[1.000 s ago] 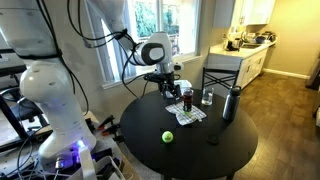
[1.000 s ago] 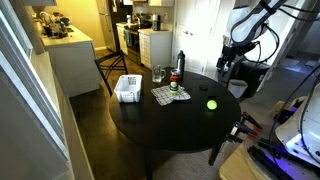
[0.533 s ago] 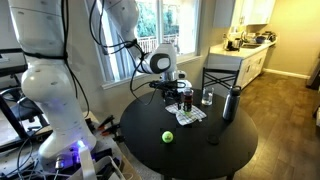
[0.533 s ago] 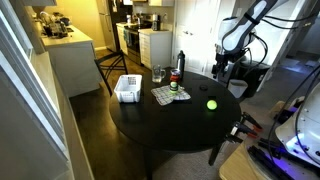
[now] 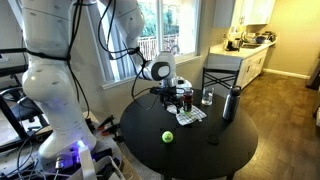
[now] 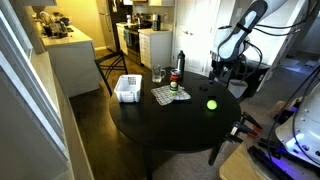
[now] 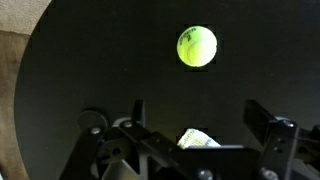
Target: Pick up the green tennis ball and put it into the cylindrical tennis ball container
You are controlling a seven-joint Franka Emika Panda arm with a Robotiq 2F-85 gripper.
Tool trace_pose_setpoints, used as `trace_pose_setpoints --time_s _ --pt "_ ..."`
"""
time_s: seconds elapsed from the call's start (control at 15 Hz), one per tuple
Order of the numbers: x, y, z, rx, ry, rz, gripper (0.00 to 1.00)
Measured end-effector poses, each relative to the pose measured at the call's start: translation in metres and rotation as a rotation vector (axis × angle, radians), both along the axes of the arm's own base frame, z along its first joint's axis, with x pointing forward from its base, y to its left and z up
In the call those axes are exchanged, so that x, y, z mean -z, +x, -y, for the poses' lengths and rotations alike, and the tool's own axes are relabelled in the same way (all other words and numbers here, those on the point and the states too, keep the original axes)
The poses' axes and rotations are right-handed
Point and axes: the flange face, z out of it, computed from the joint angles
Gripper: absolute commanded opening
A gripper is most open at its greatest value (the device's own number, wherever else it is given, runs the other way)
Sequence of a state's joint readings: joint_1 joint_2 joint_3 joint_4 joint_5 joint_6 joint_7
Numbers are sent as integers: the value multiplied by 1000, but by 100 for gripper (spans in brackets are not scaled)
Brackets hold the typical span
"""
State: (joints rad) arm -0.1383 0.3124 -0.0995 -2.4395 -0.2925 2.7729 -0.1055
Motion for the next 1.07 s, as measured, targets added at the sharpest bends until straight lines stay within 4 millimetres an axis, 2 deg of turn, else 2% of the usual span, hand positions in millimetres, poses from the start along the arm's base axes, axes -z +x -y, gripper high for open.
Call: trace_pose_setpoints --time_s 0.27,1.07 --pt "13 -2 -5 -15 11 -9 100" --pt "13 -1 -7 -17 13 -8 100"
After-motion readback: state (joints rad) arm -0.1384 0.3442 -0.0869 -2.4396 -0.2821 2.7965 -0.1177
